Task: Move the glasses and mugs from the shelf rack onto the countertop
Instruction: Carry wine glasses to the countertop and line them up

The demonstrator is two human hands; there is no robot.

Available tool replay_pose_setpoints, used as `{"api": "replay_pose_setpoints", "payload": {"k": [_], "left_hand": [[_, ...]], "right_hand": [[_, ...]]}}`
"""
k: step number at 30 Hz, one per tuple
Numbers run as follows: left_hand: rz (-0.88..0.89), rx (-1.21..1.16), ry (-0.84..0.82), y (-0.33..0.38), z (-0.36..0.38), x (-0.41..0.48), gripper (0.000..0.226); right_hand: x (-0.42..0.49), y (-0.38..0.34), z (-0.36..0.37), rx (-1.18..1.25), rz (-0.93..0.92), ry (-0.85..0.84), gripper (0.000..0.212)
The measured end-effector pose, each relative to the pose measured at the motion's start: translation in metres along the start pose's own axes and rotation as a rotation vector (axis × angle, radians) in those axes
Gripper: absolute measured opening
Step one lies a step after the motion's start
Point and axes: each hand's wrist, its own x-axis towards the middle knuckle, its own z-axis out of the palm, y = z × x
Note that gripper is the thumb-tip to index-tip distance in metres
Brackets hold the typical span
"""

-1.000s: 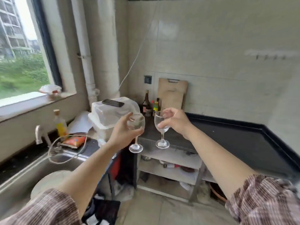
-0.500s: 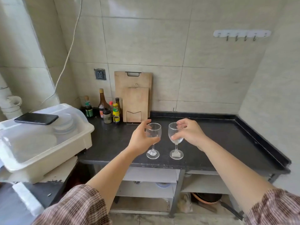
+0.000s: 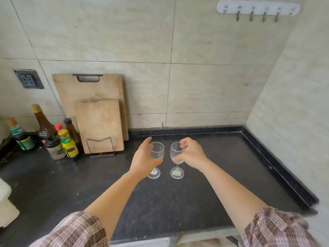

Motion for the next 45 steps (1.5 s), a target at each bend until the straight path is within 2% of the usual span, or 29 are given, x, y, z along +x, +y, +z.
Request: {"api": "replay_pose_setpoints", "payload": {"k": [4,11,20,24,29,35,39,43,45], "left_hand": [[-0.066,0.029,-0.011,-0.005,0.049,0.073,0.097],[-0.244,0.07,0.068,-0.029,0.123,0.185,0.096],[-0.291,0.086,0.145,-0.064,0.15,0.29,0.089],[-0.278,0.117,0.152,-0.073,0.15,0.308,0.088],[-0.264,0.149,0.149,-0.079,0.145,0.319,0.088],[-0.215,0.159,0.126,-0.086,0.146,0.318,0.075],[-0.229,0.195,0.087,-0.086,0.146,0.316,0.087],[-0.266,0.246,0.092,-0.08,0.135,0.306,0.094],[-0.278,0.256,0.104,-0.075,0.126,0.293,0.089]], "right_hand": [[0.083,0.034,-0.015,-0.011,0.037,-0.019,0.07],[0.216,0.093,-0.02,-0.053,0.035,-0.041,0.068],[0.329,0.121,0.001,-0.04,-0.028,-0.097,0.062],[0.351,0.121,0.013,-0.03,-0.049,-0.102,0.059],[0.364,0.119,0.018,-0.059,-0.075,-0.112,0.066],[0.368,0.121,0.016,-0.086,-0.076,-0.158,0.065],[0.367,0.12,0.016,-0.15,-0.069,-0.173,0.068],[0.359,0.111,0.012,-0.249,-0.097,-0.108,0.082],[0.351,0.103,0.011,-0.317,-0.148,-0.054,0.077]]}}
